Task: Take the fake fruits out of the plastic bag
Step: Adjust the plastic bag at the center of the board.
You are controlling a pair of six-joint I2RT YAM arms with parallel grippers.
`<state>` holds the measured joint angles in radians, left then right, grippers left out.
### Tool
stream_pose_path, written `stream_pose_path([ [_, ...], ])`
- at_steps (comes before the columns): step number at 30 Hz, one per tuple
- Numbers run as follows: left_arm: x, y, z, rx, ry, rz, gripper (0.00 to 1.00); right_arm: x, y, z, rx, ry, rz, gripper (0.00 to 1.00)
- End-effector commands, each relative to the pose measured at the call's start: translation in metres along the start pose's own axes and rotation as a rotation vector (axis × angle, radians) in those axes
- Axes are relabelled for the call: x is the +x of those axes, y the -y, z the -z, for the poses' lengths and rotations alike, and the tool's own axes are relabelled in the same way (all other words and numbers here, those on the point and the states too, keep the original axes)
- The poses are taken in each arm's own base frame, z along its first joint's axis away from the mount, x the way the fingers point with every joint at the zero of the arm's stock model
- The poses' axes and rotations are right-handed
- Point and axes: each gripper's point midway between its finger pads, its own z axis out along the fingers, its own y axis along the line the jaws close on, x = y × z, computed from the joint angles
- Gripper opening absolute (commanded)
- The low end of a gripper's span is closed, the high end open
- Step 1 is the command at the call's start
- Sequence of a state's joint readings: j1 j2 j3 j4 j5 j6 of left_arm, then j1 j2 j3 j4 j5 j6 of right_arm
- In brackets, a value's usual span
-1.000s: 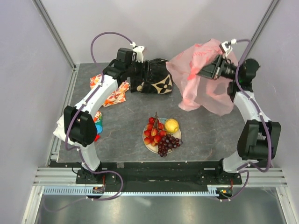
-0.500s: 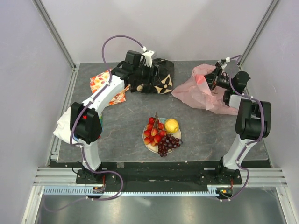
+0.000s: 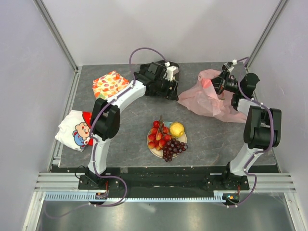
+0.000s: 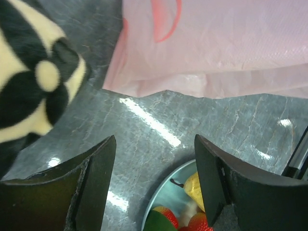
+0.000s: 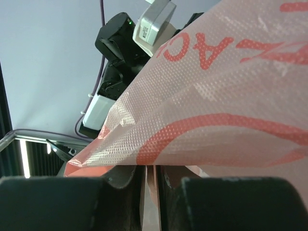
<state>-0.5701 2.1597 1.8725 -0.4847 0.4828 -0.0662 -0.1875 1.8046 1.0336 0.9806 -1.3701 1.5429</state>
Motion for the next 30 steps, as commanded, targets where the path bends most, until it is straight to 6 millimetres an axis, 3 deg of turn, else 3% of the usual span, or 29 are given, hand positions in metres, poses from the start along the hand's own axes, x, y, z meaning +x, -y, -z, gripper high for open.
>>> stream_pose_path([
  [1,-0.02,0.021,0.003,0.045,0.035,-0.102,0.73,0.0,-0.034,0.0,-0.01,-0.019,0.136,0.19],
  [10,-0.041,0.017,0.003,-0.032,0.095,-0.191,0.73,0.028,-0.053,-0.013,-0.014,-0.101,0.143,0.2],
  [16,-0.032,0.031,-0.001,0.061,0.069,-0.215,0.7,0.031,-0.062,-0.019,-0.021,-0.103,0.157,0.21],
  [18,-0.022,0.038,0.001,0.105,0.046,-0.22,0.55,0.027,-0.061,-0.02,-0.023,-0.101,0.165,0.21],
  [19,-0.021,0.041,0.003,0.12,0.042,-0.228,0.41,0.027,-0.061,-0.02,-0.024,-0.102,0.171,0.21],
  [20,-0.016,0.042,0.004,0.129,0.033,-0.23,0.02,0.026,-0.058,-0.019,-0.022,-0.103,0.168,0.21],
  [21,-0.019,0.044,0.008,0.127,0.04,-0.239,0.02,0.027,-0.054,-0.018,-0.02,-0.105,0.165,0.22],
  [22,-0.024,0.044,0.011,0.123,0.052,-0.251,0.02,0.027,-0.049,-0.015,-0.017,-0.101,0.183,0.27],
  [24,-0.065,0.048,0.032,0.071,0.151,-0.313,0.02,0.031,-0.031,-0.006,0.001,-0.08,0.183,0.4],
  [26,-0.087,0.045,0.044,0.013,0.212,-0.412,0.02,0.035,-0.002,0.01,0.052,-0.037,0.186,0.97],
  [27,-0.086,0.039,0.042,-0.01,0.209,-0.442,0.02,0.037,0.008,0.014,0.077,-0.028,0.186,0.98],
  [28,-0.077,0.023,0.035,-0.064,0.171,-0.447,0.02,0.046,0.031,0.022,0.161,-0.009,0.047,0.98],
  [29,-0.071,0.009,0.033,-0.089,0.142,-0.442,0.02,0.044,0.04,0.025,0.199,-0.029,0.212,0.98],
  [30,-0.065,0.001,0.034,-0.094,0.117,-0.407,0.02,0.061,0.051,0.031,0.263,-0.061,0.111,0.98],
])
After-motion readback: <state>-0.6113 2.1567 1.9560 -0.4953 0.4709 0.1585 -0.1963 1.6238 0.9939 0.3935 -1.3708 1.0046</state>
